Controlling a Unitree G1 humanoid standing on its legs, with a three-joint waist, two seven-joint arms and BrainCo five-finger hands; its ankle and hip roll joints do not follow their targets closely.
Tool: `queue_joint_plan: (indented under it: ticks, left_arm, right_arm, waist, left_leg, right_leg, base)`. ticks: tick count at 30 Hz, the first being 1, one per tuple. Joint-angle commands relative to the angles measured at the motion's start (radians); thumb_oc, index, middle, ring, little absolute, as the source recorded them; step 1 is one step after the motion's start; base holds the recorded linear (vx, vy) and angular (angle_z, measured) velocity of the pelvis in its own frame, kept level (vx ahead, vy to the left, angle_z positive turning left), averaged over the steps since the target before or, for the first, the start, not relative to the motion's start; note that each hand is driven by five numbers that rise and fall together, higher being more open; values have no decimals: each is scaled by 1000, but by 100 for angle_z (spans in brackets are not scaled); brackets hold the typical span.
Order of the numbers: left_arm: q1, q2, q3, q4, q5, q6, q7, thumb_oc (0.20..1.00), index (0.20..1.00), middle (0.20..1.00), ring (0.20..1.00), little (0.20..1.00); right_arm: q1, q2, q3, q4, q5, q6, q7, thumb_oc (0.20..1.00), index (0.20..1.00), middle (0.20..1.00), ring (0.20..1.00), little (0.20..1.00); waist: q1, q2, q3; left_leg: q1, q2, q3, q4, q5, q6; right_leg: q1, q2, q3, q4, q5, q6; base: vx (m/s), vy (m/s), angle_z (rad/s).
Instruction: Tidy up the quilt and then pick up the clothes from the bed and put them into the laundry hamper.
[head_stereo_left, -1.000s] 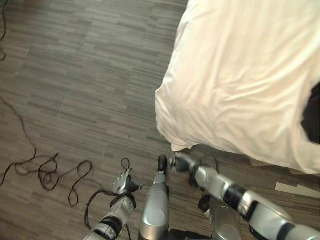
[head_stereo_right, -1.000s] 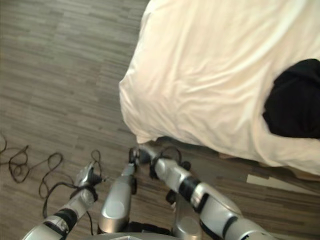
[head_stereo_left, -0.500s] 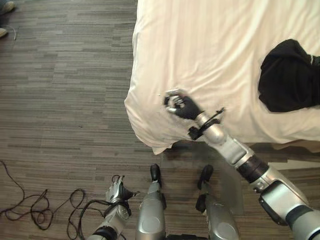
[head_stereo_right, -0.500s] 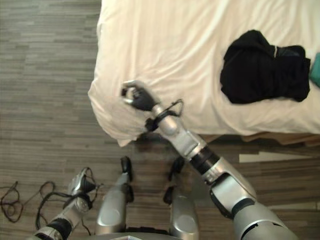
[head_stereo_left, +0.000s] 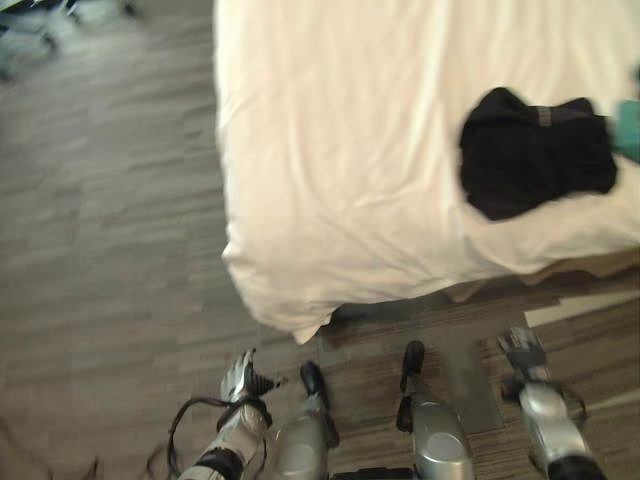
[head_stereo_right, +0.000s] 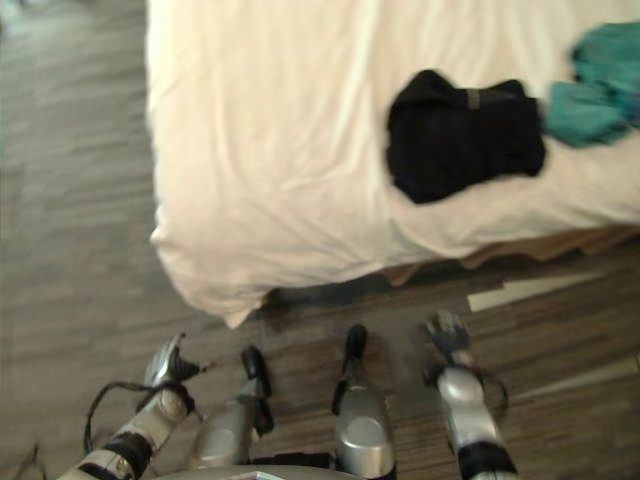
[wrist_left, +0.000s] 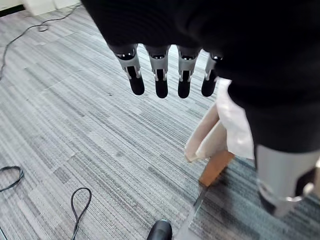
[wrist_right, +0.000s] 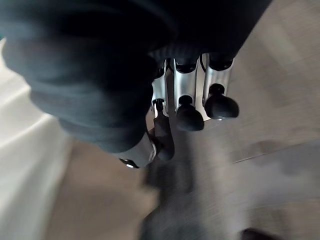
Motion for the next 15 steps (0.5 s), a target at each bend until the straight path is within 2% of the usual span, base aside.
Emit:
queue_joint_plan:
  ticks: [1, 2, 3, 4, 6, 7, 8, 9, 10, 11, 12, 13, 14, 15]
  left_arm:
    - [-2, 29, -23, 54, 46, -2, -9, 1000, 1000, 1000, 1000, 1000]
    - [7, 36, -35, 54, 63, -1, -21, 1000, 1000, 1000, 1000, 1000]
    - [10, 38, -35, 53, 64, -1, -22, 1000, 1000, 1000, 1000, 1000]
    - [23, 45, -53, 66, 101, -3, -39, 1000, 1000, 1000, 1000, 1000]
    - [26, 40, -69, 72, 126, -9, -42, 1000, 1000, 1000, 1000, 1000]
    - [22, 29, -71, 100, 124, -13, -41, 1000, 1000, 1000, 1000, 1000]
    - [14, 18, -71, 110, 118, -20, -42, 1000, 1000, 1000, 1000, 1000]
    - [13, 17, -70, 112, 117, -21, -42, 1000, 1000, 1000, 1000, 1000]
    - [-3, 11, -79, 89, 108, -25, -27, 1000, 1000, 1000, 1000, 1000]
    - [-8, 10, -80, 70, 93, -31, -13, 1000, 1000, 1000, 1000, 1000]
    - [-14, 5, -85, 50, 79, -42, -2, 1000, 1000, 1000, 1000, 1000]
    - [-21, -2, -88, 44, 62, -49, 13, 1000, 1000, 1000, 1000, 1000]
    - [-30, -8, -92, 41, 55, -53, 23, 1000, 1000, 1000, 1000, 1000]
    - [-41, -18, -95, 43, 47, -57, 37, 1000, 1000, 1000, 1000, 1000]
  right_arm:
    - [-1, -2, 78, 100, -3, 7, -14, 200, 200, 200, 200, 200]
    - [-3, 1, 95, 148, -29, 19, -11, 445, 445, 445, 445, 445]
    - [-4, 2, 96, 152, -31, 17, -11, 595, 595, 595, 595, 595]
    - [-9, 13, 125, 218, -70, 29, -10, 1000, 1000, 1000, 1000, 1000]
    - [-8, 15, 138, 263, -77, 23, -20, 1000, 1000, 1000, 1000, 1000]
    - [-29, 19, 162, 319, -80, 29, -11, 1000, 1000, 1000, 1000, 1000]
    - [-47, 13, 184, 344, -94, 33, -9, 1000, 1000, 1000, 1000, 1000]
    - [-49, 13, 184, 346, -94, 32, -9, 1000, 1000, 1000, 1000, 1000]
    - [-77, 9, 235, 351, -133, 37, -9, 1000, 1000, 1000, 1000, 1000]
    - [-94, 1, 267, 341, -155, 38, -8, 1000, 1000, 1000, 1000, 1000]
    - [-114, -4, 295, 332, -171, 40, -7, 1000, 1000, 1000, 1000, 1000]
    - [-128, -6, 324, 324, -188, 40, -9, 1000, 1000, 1000, 1000, 1000]
    - [-135, -3, 344, 320, -201, 39, -4, 1000, 1000, 1000, 1000, 1000]
    - [-146, 6, 368, 322, -210, 42, 2, 1000, 1000, 1000, 1000, 1000]
  waist:
    - [10, 26, -92]
    - [15, 29, -109]
    - [14, 30, -111]
    - [19, 30, -140]
    - [15, 28, -153]
    - [-6, 29, -175]
    - [2, 28, -181]
    - [6, 30, -180]
    - [39, 11, -170]
    - [67, -1, -160]
    - [102, -13, -148]
    - [129, -19, -143]
    - [141, -34, -141]
    - [149, -42, -144]
  left_leg:
    - [20, 36, 103, 72, -171, 16]
    - [32, 37, 144, 66, -165, 18]
    - [33, 39, 143, 64, -164, 16]
    - [56, 45, 210, 77, -165, 19]
    - [67, 52, 225, 101, -182, 20]
    - [76, 77, 260, 166, -180, 2]
    - [69, 117, 271, 281, -133, -31]
    - [66, 128, 274, 292, -134, -38]
    - [0, 231, 183, 591, 4, -92]
    - [-38, 229, 98, 673, 33, -86]
    - [-133, 158, -42, 764, -33, -58]
    - [-198, 69, -158, 764, -96, -27]
    - [-238, 2, -224, 731, -115, -2]
    - [-262, -6, -271, 692, -152, 4]
  right_leg:
    - [-105, -224, -315, 404, -175, 102]
    - [-88, -228, -411, 418, -183, 82]
    - [-86, -226, -414, 417, -185, 80]
    - [-67, -220, -521, 406, -199, 52]
    - [-53, -189, -504, 363, -211, 39]
    - [-49, -119, -422, 298, -241, 9]
    - [-28, -67, -405, 242, -272, -10]
    - [-26, -56, -403, 233, -272, -16]
    - [32, 50, -319, 153, -319, -66]
    - [50, 81, -280, 123, -327, -84]
    - [72, 111, -209, 82, -321, -96]
    - [73, 121, -139, 70, -310, -82]
    - [68, 108, -84, 69, -291, -70]
    - [81, 103, -21, 61, -293, -48]
  base:
    - [132, 54, -192]
    - [82, -20, -208]
    - [204, -61, -199]
    - [197, -112, -125]
    - [220, -132, -139]
    - [305, -201, -169]
    - [305, -221, -136]
    - [388, -353, -115]
    - [327, -303, -124]
    - [387, -280, -222]
    - [189, 37, -280]
    - [160, 194, -267]
    - [237, 265, -288]
    - [163, 174, -217]
